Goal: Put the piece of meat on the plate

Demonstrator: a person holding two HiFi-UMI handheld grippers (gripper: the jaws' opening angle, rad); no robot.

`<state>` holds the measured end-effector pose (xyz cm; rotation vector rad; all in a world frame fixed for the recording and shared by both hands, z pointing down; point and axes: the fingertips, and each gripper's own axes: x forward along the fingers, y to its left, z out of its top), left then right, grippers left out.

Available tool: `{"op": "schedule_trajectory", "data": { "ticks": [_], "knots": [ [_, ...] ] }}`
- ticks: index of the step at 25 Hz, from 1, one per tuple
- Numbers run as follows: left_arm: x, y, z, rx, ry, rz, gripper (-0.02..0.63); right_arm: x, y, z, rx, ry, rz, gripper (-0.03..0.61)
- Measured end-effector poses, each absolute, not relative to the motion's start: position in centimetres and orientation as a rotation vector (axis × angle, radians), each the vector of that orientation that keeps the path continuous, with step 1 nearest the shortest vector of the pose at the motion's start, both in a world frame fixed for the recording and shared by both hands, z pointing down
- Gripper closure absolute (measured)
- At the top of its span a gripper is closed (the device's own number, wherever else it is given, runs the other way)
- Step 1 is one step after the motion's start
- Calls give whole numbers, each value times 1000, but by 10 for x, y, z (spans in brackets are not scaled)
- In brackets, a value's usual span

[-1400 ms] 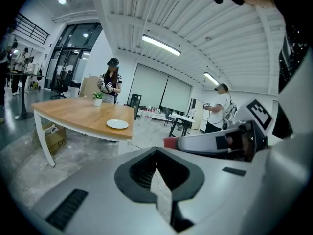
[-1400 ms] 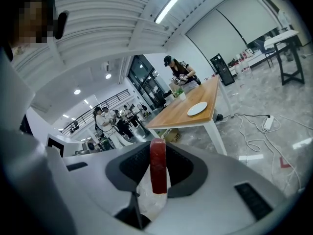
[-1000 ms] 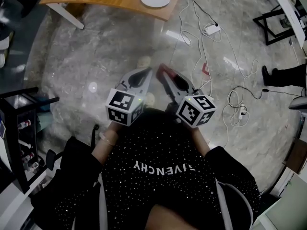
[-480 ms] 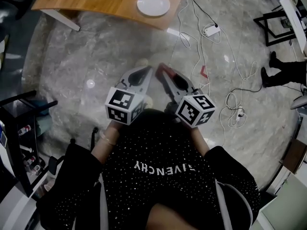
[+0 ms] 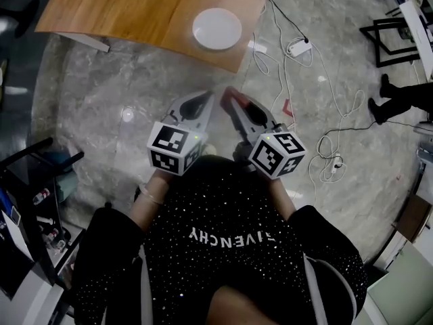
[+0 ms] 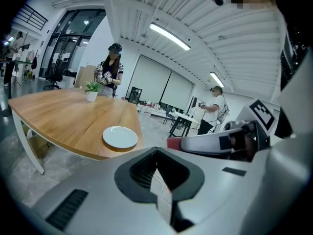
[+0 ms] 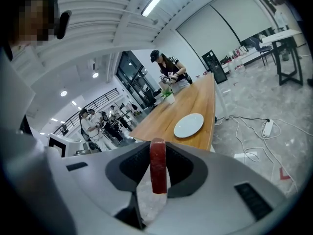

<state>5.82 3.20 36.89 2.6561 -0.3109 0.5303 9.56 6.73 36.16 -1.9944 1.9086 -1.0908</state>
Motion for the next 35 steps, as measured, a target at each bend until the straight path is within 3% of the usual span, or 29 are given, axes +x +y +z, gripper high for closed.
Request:
{"op": "schedule_trajectory", "data": {
  "ticks": [23,35],
  "knots": [
    [129,-146,367,2647,-261,502,604,161,-101,360,-2026,1866,-1126,480],
    [145,-169,397,2540,-256,521,604,193,-101,374,-2118,1771,-1222,480]
  ]
}}
